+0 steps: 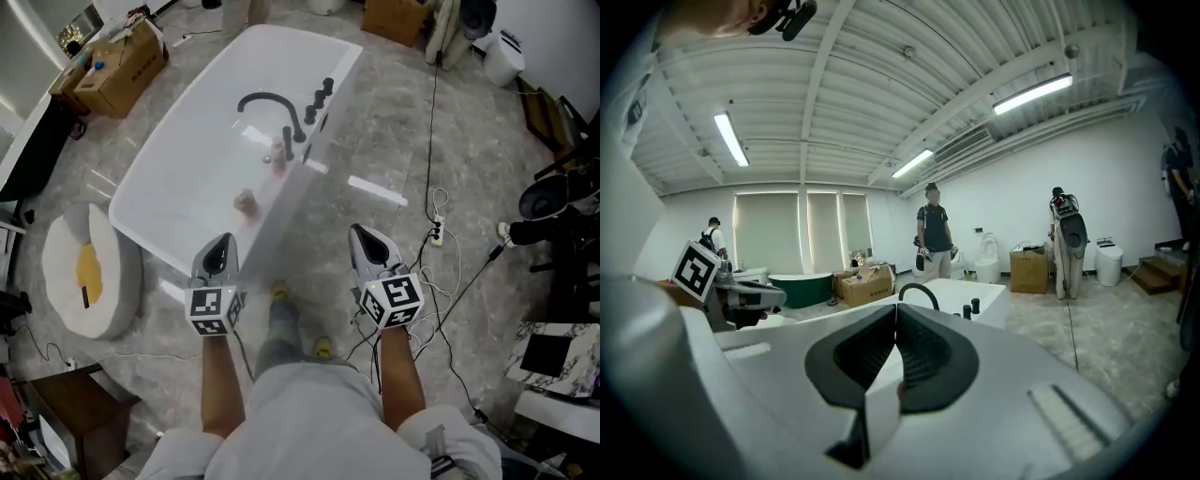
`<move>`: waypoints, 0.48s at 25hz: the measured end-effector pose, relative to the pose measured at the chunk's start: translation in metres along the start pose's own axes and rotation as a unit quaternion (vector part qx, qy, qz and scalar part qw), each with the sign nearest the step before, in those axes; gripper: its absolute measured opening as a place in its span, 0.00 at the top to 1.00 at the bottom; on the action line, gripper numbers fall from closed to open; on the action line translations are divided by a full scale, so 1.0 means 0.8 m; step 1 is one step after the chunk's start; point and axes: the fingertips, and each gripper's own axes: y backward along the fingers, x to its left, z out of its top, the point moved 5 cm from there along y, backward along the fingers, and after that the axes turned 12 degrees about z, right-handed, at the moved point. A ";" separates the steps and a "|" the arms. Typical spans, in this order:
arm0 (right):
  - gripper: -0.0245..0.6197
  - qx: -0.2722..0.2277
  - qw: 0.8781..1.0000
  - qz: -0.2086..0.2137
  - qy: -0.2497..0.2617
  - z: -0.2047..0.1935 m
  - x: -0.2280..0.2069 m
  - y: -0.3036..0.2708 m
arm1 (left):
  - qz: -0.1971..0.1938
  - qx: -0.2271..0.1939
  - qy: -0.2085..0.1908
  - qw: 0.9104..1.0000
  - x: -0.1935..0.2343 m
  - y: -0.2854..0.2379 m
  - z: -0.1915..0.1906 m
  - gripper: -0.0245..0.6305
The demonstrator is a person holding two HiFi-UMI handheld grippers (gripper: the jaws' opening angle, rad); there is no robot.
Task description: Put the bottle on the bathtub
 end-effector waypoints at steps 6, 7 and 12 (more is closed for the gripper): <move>0.96 -0.012 1.000 0.003 0.011 0.018 0.010 0.038 | 0.005 -0.022 -0.003 1.000 -0.019 0.039 0.027 0.97; 0.96 -0.015 1.000 0.005 0.012 0.021 0.012 0.043 | 0.007 -0.025 -0.002 1.000 -0.020 0.044 0.030 0.97; 0.96 -0.027 0.999 0.012 0.021 0.034 0.018 0.064 | 0.017 -0.038 -0.002 0.999 -0.031 0.070 0.044 0.97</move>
